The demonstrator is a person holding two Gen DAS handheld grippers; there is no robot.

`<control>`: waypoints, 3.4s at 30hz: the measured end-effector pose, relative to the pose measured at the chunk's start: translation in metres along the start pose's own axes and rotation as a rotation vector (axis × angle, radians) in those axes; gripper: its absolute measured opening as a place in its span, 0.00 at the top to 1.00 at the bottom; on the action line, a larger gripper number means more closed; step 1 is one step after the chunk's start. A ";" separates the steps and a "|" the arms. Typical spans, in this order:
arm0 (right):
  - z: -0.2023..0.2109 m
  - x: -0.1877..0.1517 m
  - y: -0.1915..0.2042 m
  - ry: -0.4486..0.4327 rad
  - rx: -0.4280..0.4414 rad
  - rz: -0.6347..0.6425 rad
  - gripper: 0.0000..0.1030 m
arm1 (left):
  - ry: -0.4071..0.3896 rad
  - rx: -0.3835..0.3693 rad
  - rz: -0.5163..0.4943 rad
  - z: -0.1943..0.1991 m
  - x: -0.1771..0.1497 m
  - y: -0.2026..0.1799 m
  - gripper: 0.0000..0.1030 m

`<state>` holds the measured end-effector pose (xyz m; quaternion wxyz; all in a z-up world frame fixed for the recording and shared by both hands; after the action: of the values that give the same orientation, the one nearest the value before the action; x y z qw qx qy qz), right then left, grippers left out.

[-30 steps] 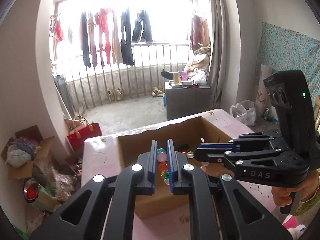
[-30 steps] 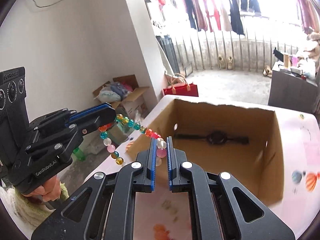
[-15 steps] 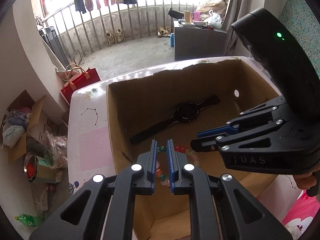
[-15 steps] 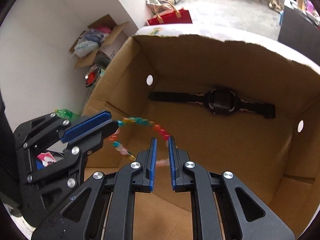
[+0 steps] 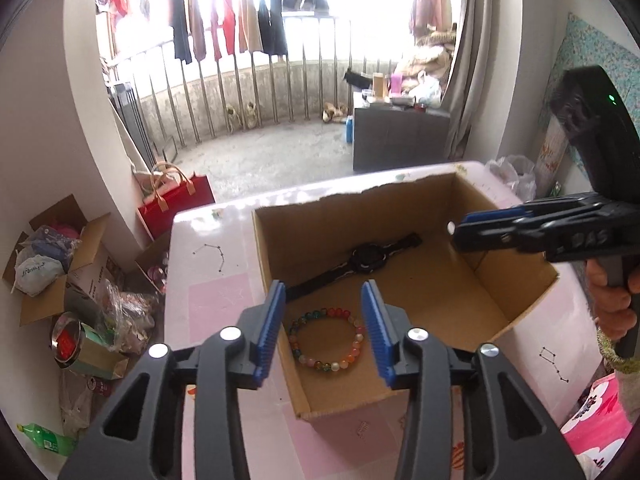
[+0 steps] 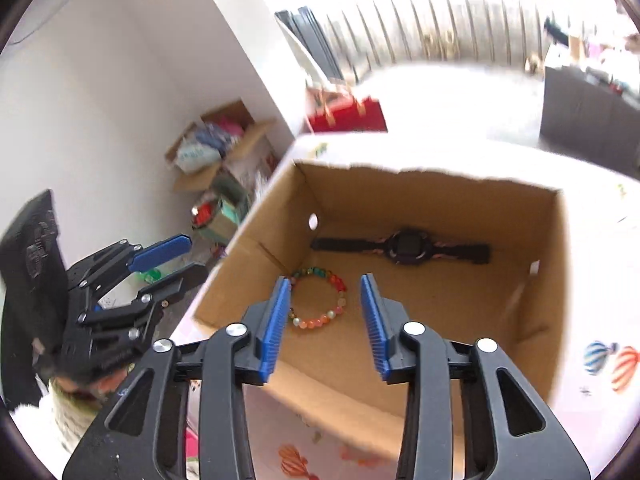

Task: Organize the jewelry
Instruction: 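Withdraw both grippers from the box back over the table, then close the left gripper on the tiny gold spring charm, then close the right gripper on the gold chain charm while the left holds its charm, then carry both held gold charms over the cardboard box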

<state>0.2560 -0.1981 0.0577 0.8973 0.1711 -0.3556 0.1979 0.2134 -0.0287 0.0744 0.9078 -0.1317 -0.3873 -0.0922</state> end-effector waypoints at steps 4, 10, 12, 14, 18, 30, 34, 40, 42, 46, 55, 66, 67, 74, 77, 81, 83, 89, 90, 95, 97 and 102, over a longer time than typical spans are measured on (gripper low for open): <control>0.059 -0.025 0.005 -0.110 -0.037 0.021 0.56 | -0.064 -0.042 0.013 0.038 -0.023 0.000 0.53; 0.098 -0.086 0.005 -0.163 -0.070 -0.057 0.54 | -0.055 -0.051 0.049 0.053 -0.074 -0.002 0.50; 0.097 -0.108 0.003 -0.152 -0.108 -0.088 0.54 | -0.030 -0.041 0.052 0.047 -0.094 -0.001 0.50; 0.090 -0.133 0.002 -0.138 -0.147 -0.126 0.54 | 0.005 -0.030 0.047 0.038 -0.116 -0.005 0.50; 0.070 -0.173 0.005 -0.087 -0.161 -0.193 0.55 | 0.074 -0.025 0.059 0.019 -0.150 -0.012 0.50; -0.007 -0.203 0.025 0.056 -0.231 -0.157 0.58 | 0.068 0.073 0.023 -0.025 -0.164 -0.010 0.53; -0.017 -0.197 0.032 0.051 -0.238 -0.116 0.59 | 0.087 0.073 0.004 -0.042 -0.160 -0.006 0.65; -0.021 -0.193 0.033 0.036 -0.221 -0.102 0.59 | 0.156 0.081 -0.026 -0.063 -0.162 -0.002 0.75; -0.023 -0.194 0.033 0.037 -0.213 -0.108 0.59 | 0.163 0.072 -0.039 -0.065 -0.162 -0.001 0.75; -0.023 -0.196 0.033 0.031 -0.188 -0.126 0.59 | 0.183 0.045 -0.053 -0.068 -0.160 -0.003 0.79; -0.013 -0.195 0.029 0.000 -0.177 -0.141 0.59 | 0.195 -0.013 -0.072 -0.071 -0.158 -0.004 0.92; 0.007 -0.180 0.036 -0.053 -0.176 -0.090 0.59 | 0.154 0.004 -0.044 -0.058 -0.168 0.005 0.96; 0.007 -0.178 0.038 -0.059 -0.170 -0.075 0.59 | 0.151 0.006 -0.038 -0.055 -0.169 0.006 0.96; -0.018 -0.153 0.064 -0.032 -0.105 0.052 0.64 | 0.145 -0.003 0.055 -0.035 -0.180 0.014 0.96; -0.035 -0.146 0.071 0.007 -0.098 0.117 0.70 | 0.145 -0.005 0.058 -0.031 -0.184 0.013 0.96; -0.053 -0.141 0.075 0.065 -0.096 0.205 0.76 | 0.144 -0.021 0.057 -0.032 -0.182 0.014 0.96; -0.057 -0.140 0.076 0.084 -0.095 0.247 0.78 | 0.146 -0.025 0.056 -0.033 -0.180 0.016 0.96; -0.071 -0.137 0.083 0.157 -0.068 0.370 0.84 | 0.147 -0.039 0.062 -0.036 -0.178 0.022 0.96; -0.075 -0.138 0.084 0.170 -0.067 0.389 0.84 | 0.146 -0.041 0.062 -0.036 -0.178 0.021 0.96; -0.081 -0.143 0.087 0.212 -0.073 0.448 0.91 | 0.147 -0.046 0.065 -0.038 -0.179 0.021 0.96; -0.079 -0.144 0.086 0.220 -0.078 0.450 0.92 | 0.147 -0.047 0.065 -0.037 -0.180 0.021 0.96; -0.078 -0.145 0.082 0.219 -0.072 0.412 0.99 | 0.144 -0.050 0.065 -0.039 -0.179 0.021 0.96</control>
<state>0.1640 -0.1262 -0.0845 0.8768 0.0402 -0.2904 0.3812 0.1229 -0.0089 -0.0855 0.9323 -0.1599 -0.3141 -0.0814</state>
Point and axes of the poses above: each gripper's, at about its wrist camera, not at the fingertips, and z roughly against the way its jaws point, y to its left, x to its top, the point moved 5 cm from there along -z, roughly the way its jaws point, and after that the axes turned 15 degrees about z, right-handed, at the moved point
